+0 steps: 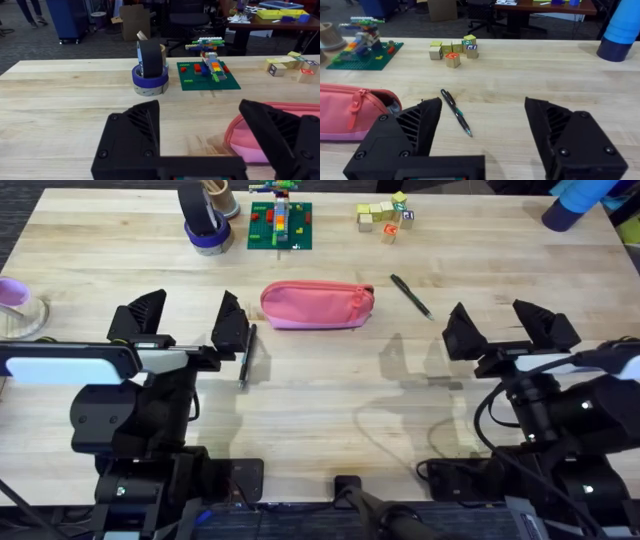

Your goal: Unzip the bag, pick up the pens from the table one at a time and place them inside, then zip the bag closed.

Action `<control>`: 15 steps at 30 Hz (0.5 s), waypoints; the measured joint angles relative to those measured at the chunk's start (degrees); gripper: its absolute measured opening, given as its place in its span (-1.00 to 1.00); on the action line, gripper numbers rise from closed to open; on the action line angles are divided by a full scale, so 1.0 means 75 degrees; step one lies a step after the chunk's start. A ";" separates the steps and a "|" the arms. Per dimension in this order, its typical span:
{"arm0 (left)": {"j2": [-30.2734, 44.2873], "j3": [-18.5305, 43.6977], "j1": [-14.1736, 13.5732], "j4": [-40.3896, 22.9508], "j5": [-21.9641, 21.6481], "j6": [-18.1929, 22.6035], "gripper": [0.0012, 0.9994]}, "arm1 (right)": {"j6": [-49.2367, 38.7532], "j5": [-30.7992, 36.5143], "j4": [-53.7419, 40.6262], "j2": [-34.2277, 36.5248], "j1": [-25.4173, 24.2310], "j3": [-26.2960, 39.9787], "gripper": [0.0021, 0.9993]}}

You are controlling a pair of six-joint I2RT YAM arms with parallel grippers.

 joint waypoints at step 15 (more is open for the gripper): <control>0.0000 0.0000 0.0000 -0.0035 0.0000 0.0107 0.99 | 0.0000 0.0003 -0.0126 0.0000 0.0000 0.0015 0.99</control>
